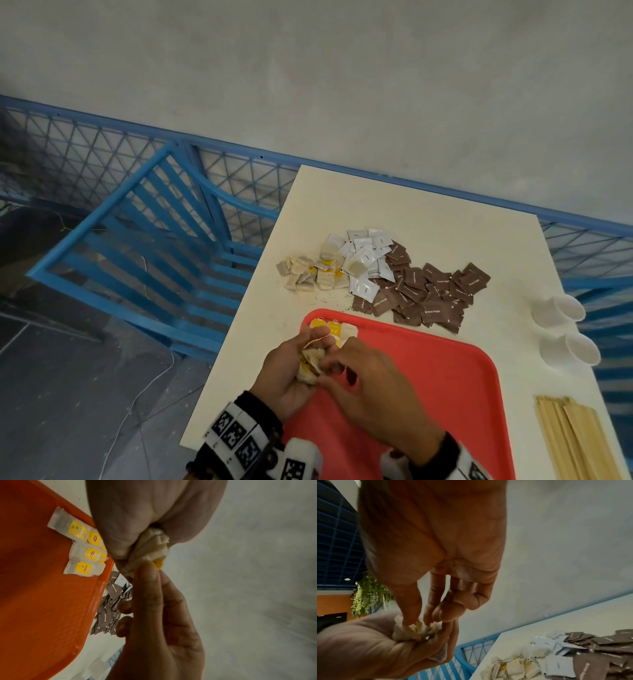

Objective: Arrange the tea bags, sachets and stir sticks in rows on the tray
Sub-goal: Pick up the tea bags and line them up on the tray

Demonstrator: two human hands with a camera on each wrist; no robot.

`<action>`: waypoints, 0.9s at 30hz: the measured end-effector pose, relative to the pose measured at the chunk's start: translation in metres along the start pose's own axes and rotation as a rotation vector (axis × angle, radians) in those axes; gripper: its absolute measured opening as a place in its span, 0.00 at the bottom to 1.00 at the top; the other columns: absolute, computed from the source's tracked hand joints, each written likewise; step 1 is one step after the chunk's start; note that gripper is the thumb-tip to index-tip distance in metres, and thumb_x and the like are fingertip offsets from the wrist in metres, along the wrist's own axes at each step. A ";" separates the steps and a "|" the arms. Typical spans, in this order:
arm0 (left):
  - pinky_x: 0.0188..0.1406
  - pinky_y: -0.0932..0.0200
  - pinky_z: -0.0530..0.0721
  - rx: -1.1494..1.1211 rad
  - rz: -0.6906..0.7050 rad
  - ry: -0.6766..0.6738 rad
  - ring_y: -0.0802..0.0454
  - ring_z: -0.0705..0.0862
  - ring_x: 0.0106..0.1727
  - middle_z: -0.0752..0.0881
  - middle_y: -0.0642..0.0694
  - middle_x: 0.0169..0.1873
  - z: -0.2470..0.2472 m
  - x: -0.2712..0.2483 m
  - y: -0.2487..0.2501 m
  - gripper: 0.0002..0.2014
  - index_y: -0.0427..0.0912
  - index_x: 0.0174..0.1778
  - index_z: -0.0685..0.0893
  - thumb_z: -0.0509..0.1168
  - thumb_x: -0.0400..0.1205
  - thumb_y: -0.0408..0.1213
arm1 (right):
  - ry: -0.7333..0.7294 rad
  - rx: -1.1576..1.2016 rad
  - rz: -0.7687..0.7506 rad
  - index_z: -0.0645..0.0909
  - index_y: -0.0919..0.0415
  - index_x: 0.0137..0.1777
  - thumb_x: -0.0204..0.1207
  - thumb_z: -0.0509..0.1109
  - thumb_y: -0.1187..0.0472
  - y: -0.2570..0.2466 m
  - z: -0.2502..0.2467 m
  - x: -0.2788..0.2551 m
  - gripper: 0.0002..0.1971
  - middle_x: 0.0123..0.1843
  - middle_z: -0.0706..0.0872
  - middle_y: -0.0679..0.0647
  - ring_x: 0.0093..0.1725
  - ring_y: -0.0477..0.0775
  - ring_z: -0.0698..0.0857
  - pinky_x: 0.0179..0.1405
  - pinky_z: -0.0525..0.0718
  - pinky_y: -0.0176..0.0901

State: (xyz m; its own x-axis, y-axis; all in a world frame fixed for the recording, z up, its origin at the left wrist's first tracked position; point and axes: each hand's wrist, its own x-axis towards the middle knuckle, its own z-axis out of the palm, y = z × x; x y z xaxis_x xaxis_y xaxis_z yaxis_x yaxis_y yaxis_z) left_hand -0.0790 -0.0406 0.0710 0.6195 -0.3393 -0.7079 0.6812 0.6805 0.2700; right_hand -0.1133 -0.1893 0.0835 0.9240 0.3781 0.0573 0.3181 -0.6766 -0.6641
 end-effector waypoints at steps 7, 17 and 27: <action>0.10 0.69 0.71 0.005 -0.002 0.001 0.47 0.83 0.22 0.84 0.36 0.36 0.005 0.003 -0.016 0.19 0.33 0.50 0.82 0.54 0.90 0.45 | 0.109 0.207 0.094 0.85 0.52 0.39 0.76 0.72 0.60 0.009 -0.026 0.001 0.05 0.32 0.81 0.41 0.32 0.41 0.79 0.33 0.72 0.27; 0.18 0.64 0.68 0.824 0.541 -0.191 0.59 0.68 0.20 0.82 0.48 0.38 0.021 -0.020 0.008 0.17 0.48 0.56 0.91 0.75 0.77 0.54 | -0.219 0.237 0.146 0.84 0.53 0.36 0.71 0.71 0.71 0.005 -0.104 0.018 0.11 0.28 0.83 0.46 0.28 0.42 0.79 0.32 0.78 0.36; 0.19 0.64 0.64 0.902 0.635 -0.195 0.56 0.65 0.17 0.80 0.45 0.25 0.032 -0.035 0.022 0.09 0.37 0.41 0.89 0.74 0.78 0.40 | -0.007 0.407 0.147 0.89 0.52 0.46 0.77 0.77 0.59 0.000 -0.096 0.033 0.01 0.36 0.88 0.46 0.36 0.41 0.82 0.40 0.80 0.37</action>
State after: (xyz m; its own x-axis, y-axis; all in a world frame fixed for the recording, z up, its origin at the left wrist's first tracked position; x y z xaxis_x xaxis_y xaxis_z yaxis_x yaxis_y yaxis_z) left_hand -0.0734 -0.0345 0.1229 0.9518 -0.2480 -0.1807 0.2044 0.0736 0.9761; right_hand -0.0625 -0.2372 0.1570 0.9513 0.3018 -0.0636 0.0727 -0.4200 -0.9046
